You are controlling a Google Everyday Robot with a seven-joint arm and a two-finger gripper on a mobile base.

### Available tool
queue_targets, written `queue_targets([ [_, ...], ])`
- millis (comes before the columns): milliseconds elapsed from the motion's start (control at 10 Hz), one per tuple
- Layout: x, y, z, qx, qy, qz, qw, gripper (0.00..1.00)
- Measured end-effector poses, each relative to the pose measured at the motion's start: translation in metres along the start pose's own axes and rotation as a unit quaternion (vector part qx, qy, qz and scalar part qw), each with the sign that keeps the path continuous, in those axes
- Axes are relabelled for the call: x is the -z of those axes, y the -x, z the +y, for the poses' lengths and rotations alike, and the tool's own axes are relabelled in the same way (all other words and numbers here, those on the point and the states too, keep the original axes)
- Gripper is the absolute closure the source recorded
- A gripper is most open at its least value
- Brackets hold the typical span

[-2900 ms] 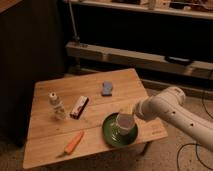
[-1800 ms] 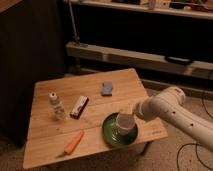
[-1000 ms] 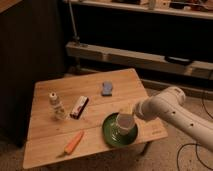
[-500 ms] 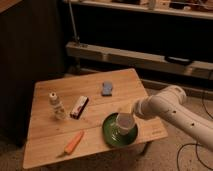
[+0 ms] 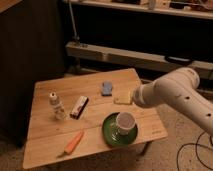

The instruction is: Knock the bottle over

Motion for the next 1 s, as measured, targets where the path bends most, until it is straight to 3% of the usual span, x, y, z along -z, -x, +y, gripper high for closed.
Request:
queue_targets([
  [200, 0.003, -0.004, -0.039, 0.053, -0.070, -0.013, 0.9961, 0.62],
  [400, -0.008, 0.001, -0.060, 0.091, -0.132, -0.019, 0.9869, 0.82],
  [500, -0.020, 0.005, -0.068, 0.112, -0.170, -0.015, 0.9790, 0.92],
  [600, -0.037, 0.011, -0.078, 0.137, -0.213, -0.009, 0.9674, 0.98],
  [700, -0.049, 0.017, -0.085, 0.162, -0.241, 0.006, 0.9570, 1.00],
  [800, -0.055, 0.019, -0.091, 0.178, -0.254, 0.020, 0.9505, 1.00],
  [900, -0.059, 0.019, -0.100, 0.189, -0.259, 0.031, 0.9466, 1.00],
  [1000, -0.061, 0.016, -0.113, 0.197, -0.252, 0.047, 0.9464, 1.00],
])
